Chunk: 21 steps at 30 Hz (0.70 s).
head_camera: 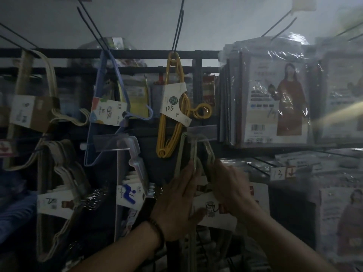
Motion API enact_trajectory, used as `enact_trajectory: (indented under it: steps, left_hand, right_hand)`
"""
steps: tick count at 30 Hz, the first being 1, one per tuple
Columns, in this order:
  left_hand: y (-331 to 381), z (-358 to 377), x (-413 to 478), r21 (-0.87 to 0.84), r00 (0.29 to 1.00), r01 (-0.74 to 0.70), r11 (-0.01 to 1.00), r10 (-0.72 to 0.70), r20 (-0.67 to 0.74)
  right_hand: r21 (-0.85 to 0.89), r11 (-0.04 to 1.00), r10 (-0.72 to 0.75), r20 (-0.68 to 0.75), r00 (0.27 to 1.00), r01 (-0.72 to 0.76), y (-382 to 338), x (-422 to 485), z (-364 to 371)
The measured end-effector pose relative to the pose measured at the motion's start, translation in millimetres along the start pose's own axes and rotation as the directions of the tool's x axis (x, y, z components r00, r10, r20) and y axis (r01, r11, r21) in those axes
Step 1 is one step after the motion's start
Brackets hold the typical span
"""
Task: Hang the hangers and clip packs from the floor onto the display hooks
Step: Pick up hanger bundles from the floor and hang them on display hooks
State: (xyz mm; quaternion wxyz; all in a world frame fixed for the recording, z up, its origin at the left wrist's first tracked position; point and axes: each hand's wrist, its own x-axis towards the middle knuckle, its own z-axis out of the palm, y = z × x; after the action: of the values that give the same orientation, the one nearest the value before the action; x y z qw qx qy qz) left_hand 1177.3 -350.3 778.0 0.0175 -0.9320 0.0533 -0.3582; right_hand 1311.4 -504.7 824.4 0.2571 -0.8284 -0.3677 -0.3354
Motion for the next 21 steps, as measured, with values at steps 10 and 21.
enact_trajectory:
  steps: [10,21]
  left_hand:
    - [-55,3,22,0.178,0.974,0.093,0.980,-0.127,0.190]
    - [-63,0,20,0.068,0.934,0.167,0.984,-0.180,0.308]
  right_hand:
    - [-0.137,0.990,0.036,0.102,0.994,-0.022,-18,46,35]
    - [-0.108,0.984,0.164,0.272,0.948,-0.139,-20,35,32]
